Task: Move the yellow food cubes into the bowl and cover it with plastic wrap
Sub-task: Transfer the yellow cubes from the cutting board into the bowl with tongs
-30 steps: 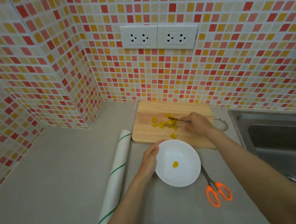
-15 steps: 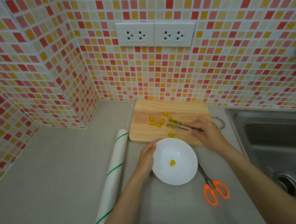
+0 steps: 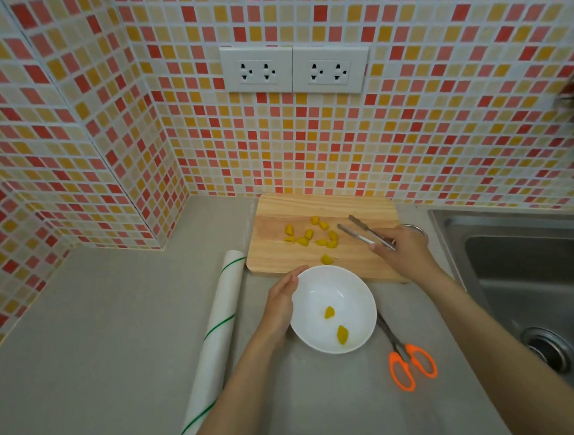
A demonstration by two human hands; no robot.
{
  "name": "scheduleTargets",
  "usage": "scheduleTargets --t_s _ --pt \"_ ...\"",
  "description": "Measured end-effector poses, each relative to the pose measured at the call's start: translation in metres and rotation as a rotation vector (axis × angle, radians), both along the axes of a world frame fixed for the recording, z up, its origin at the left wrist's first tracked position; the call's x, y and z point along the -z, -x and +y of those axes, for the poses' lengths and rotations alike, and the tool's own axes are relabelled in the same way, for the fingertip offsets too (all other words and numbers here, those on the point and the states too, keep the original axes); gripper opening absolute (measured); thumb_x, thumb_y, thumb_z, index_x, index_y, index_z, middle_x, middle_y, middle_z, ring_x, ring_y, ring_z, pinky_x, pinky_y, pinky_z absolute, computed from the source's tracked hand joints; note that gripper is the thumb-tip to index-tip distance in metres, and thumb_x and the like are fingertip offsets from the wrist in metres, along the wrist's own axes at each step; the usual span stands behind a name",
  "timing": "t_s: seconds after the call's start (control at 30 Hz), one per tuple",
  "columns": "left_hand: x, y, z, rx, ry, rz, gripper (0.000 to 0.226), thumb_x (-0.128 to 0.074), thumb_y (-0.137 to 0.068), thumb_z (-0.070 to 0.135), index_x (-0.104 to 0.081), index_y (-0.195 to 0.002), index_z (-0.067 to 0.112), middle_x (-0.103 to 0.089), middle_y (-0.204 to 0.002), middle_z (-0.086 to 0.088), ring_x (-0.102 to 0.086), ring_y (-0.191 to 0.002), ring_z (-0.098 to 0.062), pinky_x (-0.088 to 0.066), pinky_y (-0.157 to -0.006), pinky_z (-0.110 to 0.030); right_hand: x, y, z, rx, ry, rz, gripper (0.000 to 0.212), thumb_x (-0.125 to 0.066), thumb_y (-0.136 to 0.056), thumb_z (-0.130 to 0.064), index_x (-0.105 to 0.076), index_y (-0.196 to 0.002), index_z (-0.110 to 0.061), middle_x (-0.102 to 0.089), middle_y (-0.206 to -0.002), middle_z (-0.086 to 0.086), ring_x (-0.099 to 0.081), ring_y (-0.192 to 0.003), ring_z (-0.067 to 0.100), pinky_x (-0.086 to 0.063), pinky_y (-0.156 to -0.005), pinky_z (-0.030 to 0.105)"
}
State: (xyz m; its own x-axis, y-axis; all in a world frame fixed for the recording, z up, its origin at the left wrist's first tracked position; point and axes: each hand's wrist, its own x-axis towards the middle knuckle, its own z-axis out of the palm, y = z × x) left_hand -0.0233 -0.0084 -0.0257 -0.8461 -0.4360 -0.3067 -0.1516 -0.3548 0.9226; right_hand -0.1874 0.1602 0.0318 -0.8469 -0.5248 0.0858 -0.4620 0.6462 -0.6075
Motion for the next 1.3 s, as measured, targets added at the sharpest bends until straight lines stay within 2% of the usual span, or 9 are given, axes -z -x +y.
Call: scheduleTargets --t_s 0.13,0.2,0.33,0.5,0.77,0.9,1.1,1.2,1.3 --pt "-0.001 -0.002 0.000 0.016 0.004 0.005 0.026 -0.043 -0.097 0.017 -0.061 -0.115 0.022 -0.062 -0.123 -0.004 -0.059 -0.112 -0.021 -0.046 -0.098 -0.037 0.023 0.009 -0.028 0.022 -0.086 -0.087 0.015 -0.063 -0.083 -0.020 -0.070 -0.080 -0.007 -0.052 -0.058 0.004 -0.050 -0.063 0.024 -0.026 -0.047 0.028" --pt "0.000 -0.003 0.000 0.032 0.008 0.026 0.028 -0.043 -0.097 0.019 -0.061 -0.117 0.026 -0.061 -0.127 -0.001 -0.057 -0.117 -0.019 -0.043 -0.102 -0.038 0.035 0.006 -0.036 0.023 -0.129 -0.093 0.019 -0.061 -0.084 -0.021 -0.071 -0.086 -0.006 -0.054 -0.068 0.006 -0.054 -0.069 0.026 -0.028 -0.051 0.029" --pt "0.000 -0.006 0.001 0.038 -0.008 0.034 0.027 -0.044 -0.096 0.020 -0.064 -0.111 0.032 -0.063 -0.122 0.007 -0.059 -0.116 -0.015 -0.047 -0.098 -0.034 0.045 -0.002 -0.036 0.080 -0.085 -0.077 0.019 -0.057 -0.087 -0.016 -0.074 -0.094 -0.013 -0.069 -0.082 0.014 -0.059 -0.076 0.028 -0.034 -0.057 0.029" --pt "0.000 -0.005 0.001 0.035 -0.021 0.034 0.028 -0.043 -0.096 0.019 -0.064 -0.111 0.031 -0.062 -0.126 0.000 -0.059 -0.116 -0.020 -0.046 -0.100 -0.039 0.023 -0.014 -0.019 0.068 0.005 -0.014 0.023 -0.059 -0.087 -0.013 -0.071 -0.106 -0.014 -0.066 -0.084 0.019 -0.056 -0.081 0.030 -0.036 -0.065 0.033" --pt "0.004 -0.004 0.002 0.013 -0.042 0.034 0.028 -0.044 -0.096 0.019 -0.067 -0.108 0.032 -0.062 -0.128 -0.003 -0.058 -0.118 -0.023 -0.044 -0.103 -0.044 -0.003 -0.060 0.018 -0.242 -0.011 -0.062 0.031 -0.065 -0.084 -0.015 -0.067 -0.114 -0.023 -0.058 -0.079 0.009 -0.051 -0.073 0.014 -0.033 -0.060 0.019" --pt "0.002 -0.005 0.003 0.010 -0.029 0.048 0.028 -0.045 -0.096 0.021 -0.066 -0.109 0.033 -0.063 -0.126 -0.002 -0.060 -0.114 -0.020 -0.049 -0.096 -0.038 -0.006 -0.052 0.018 -0.206 0.039 -0.071 0.036 -0.067 -0.082 -0.016 -0.064 -0.116 -0.028 -0.055 -0.081 0.008 -0.050 -0.073 0.005 -0.034 -0.063 0.008" --pt "-0.001 -0.006 0.004 0.007 -0.024 0.041 0.028 -0.044 -0.096 0.020 -0.063 -0.116 0.027 -0.062 -0.128 -0.004 -0.059 -0.116 -0.021 -0.047 -0.100 -0.040 0.005 -0.013 -0.006 -0.108 0.007 0.009 0.029 -0.065 -0.083 -0.016 -0.068 -0.111 -0.022 -0.055 -0.072 0.008 -0.049 -0.077 0.022 -0.030 -0.062 0.029" --pt "0.000 -0.005 0.003 0.008 -0.038 0.036 0.029 -0.043 -0.096 0.022 -0.062 -0.118 0.025 -0.061 -0.129 -0.006 -0.058 -0.118 -0.024 -0.044 -0.103 -0.046 0.022 0.007 -0.028 -0.132 -0.119 -0.014 0.031 -0.062 -0.084 -0.019 -0.067 -0.115 -0.023 -0.061 -0.085 0.017 -0.048 -0.082 0.023 -0.033 -0.065 0.030" --pt "0.000 -0.004 0.003 -0.003 -0.057 0.032 0.028 -0.044 -0.096 0.023 -0.063 -0.116 0.026 -0.062 -0.128 -0.005 -0.059 -0.117 -0.024 -0.044 -0.102 -0.045 0.038 0.017 -0.046 -0.163 -0.197 -0.030 0.037 -0.062 -0.084 -0.021 -0.063 -0.121 -0.025 -0.061 -0.101 0.019 -0.055 -0.098 0.031 -0.042 -0.079 0.033"
